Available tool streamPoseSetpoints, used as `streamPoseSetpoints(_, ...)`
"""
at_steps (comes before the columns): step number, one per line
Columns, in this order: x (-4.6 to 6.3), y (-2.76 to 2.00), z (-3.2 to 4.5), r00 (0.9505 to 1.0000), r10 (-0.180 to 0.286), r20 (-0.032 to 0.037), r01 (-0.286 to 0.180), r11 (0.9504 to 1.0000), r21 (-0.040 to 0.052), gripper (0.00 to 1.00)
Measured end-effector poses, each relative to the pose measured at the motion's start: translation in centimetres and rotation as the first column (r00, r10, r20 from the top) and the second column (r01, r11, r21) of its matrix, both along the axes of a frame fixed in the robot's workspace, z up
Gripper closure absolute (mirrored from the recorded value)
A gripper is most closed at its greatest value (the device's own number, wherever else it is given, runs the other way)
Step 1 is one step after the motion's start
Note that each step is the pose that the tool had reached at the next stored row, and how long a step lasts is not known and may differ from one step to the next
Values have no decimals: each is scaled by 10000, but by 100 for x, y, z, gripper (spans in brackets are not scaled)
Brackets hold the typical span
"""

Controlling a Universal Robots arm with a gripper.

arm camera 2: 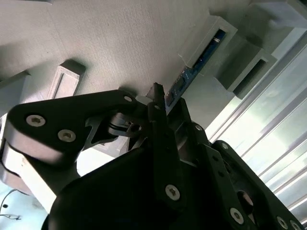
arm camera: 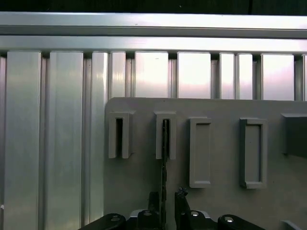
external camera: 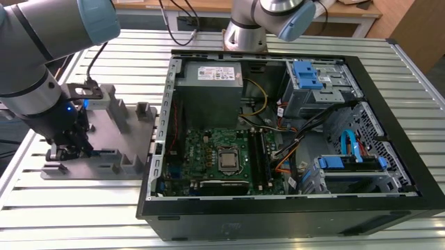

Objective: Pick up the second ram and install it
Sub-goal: 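Pick up the second ram and move it above second insertion slot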

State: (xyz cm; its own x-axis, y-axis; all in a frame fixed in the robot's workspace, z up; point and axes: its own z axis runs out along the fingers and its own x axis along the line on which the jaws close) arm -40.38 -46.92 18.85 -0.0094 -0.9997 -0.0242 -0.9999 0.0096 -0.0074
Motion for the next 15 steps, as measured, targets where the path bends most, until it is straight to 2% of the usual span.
streamPoseSetpoints(1,0,0,-1,10000,0,0,0,10000,0,78)
streamPoseSetpoints(2,0,0,-1,10000,0,0,0,10000,0,78)
streamPoseSetpoints(4,0,0,-2,10000,0,-1,0,10000,0,86)
streamPoseSetpoints(15,0,0,-8,10000,0,0,0,10000,0,86)
